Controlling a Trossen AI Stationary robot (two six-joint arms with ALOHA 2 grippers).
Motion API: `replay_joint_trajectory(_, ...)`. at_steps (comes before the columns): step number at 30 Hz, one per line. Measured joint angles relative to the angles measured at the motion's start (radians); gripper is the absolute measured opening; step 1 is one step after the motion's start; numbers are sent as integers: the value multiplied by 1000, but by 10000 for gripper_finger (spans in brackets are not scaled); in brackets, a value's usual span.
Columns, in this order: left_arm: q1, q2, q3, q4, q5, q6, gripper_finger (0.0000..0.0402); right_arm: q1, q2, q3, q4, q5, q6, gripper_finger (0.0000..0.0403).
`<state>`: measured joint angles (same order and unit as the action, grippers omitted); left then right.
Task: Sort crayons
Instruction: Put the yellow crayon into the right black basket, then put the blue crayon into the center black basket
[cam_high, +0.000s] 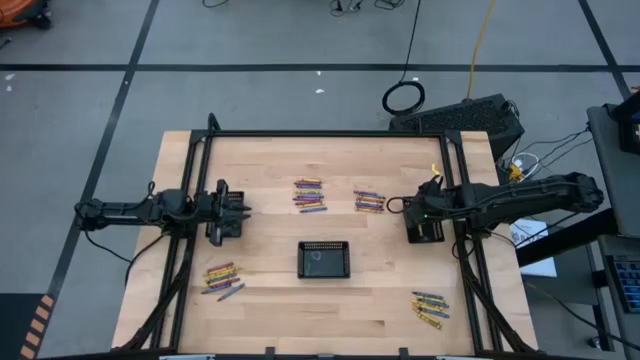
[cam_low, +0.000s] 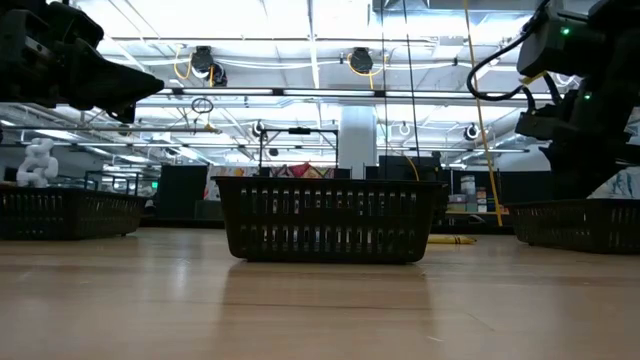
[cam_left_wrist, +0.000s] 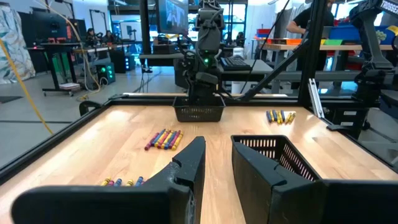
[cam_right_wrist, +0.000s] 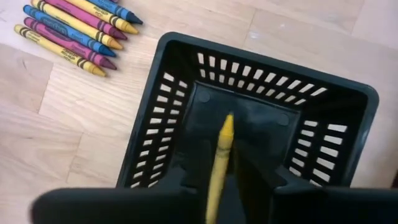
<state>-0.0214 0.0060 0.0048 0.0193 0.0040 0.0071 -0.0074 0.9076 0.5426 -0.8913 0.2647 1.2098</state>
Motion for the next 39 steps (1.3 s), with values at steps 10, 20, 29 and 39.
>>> replay_joint_trajectory(10,0,0,0,0,0,0,83,0,-6,90,-4,17,-173,132)
replay_joint_trajectory(20,0,0,0,0,0,0,83,76,13,234,457,128,-605,98)
replay_joint_trajectory(29,0,0,0,0,0,0,83,169,309,182,979,122,-911,91)
replay_joint_trajectory(39,0,0,0,0,0,0,83,206,640,182,1447,-137,-1023,91)
